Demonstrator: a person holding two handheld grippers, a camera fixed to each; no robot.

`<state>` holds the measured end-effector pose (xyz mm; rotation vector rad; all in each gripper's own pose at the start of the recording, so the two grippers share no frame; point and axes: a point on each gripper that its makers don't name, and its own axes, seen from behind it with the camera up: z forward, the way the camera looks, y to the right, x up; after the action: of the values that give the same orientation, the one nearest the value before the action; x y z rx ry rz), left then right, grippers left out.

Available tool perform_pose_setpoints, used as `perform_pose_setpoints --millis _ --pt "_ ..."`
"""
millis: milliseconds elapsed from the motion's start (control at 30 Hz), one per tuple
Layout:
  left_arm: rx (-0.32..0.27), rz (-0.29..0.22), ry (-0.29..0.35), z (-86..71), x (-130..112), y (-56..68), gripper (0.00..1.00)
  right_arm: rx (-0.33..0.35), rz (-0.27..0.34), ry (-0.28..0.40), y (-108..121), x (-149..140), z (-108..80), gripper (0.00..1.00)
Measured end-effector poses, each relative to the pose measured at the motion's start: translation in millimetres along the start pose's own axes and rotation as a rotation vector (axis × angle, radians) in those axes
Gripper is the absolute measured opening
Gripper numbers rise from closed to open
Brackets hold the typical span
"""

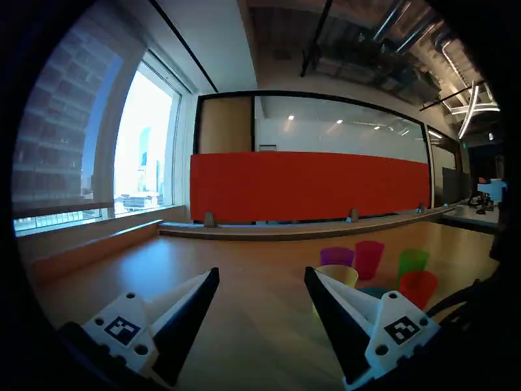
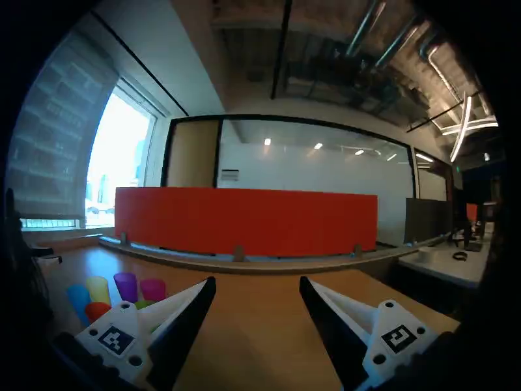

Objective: Pour water

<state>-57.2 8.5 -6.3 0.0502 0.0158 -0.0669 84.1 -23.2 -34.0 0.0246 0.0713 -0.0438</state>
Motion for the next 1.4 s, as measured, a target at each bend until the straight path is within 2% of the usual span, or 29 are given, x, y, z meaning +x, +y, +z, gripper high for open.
perform_pose_setpoints --millis 267,700,900,1400 --pt "0.0 0.0 0.0 0.0 -0.2 0.4 0.97 0.001 -0.029 0.018 -8.0 -18.5 6.7 0.99" --pt "0.0 0.0 0.0 0.2 -0.3 0.1 0.97 -0.025 0.065 0.008 17.5 -48.4 16.0 0.99" --pt "0.0 0.0 0.0 0.6 -0.2 0.3 0.98 -0.023 0.067 0.011 21.5 -54.8 15.1 0.99" --pt "0.0 0.0 0.0 0.5 0.0 0.3 0.97 -0.033 0.056 -0.031 24.1 -77.2 20.4 0.99"
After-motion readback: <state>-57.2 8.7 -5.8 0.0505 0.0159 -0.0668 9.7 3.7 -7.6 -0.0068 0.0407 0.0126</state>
